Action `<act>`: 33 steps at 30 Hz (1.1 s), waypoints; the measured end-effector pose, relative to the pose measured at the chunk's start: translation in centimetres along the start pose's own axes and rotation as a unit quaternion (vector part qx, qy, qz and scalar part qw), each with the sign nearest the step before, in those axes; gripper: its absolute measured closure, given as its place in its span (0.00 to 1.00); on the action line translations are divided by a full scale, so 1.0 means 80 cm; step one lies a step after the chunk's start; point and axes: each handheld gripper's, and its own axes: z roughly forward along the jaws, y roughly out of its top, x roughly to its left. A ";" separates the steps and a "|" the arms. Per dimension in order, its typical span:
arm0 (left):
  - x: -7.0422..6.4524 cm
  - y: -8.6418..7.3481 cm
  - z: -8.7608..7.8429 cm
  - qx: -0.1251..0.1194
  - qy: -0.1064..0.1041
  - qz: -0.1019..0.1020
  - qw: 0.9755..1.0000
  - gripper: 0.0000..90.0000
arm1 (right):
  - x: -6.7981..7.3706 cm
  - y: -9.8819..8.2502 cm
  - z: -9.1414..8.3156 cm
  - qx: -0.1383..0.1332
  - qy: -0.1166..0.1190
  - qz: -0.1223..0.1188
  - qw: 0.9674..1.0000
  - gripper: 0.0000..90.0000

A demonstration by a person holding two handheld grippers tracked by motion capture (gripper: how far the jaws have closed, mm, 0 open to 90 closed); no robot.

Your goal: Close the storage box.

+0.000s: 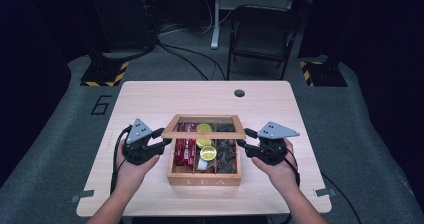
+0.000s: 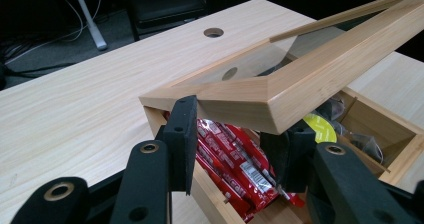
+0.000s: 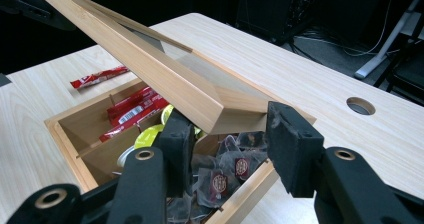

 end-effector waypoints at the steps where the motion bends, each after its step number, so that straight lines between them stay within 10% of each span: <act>1: -0.001 -0.002 0.000 -0.001 0.000 0.001 1.000 0.66 | 0.002 -0.002 0.000 -0.001 -0.005 0.004 1.000 0.61; 33: -0.019 -0.068 0.003 0.013 -0.022 -0.002 1.000 0.65 | 0.035 -0.068 -0.001 0.010 -0.010 0.011 1.000 0.60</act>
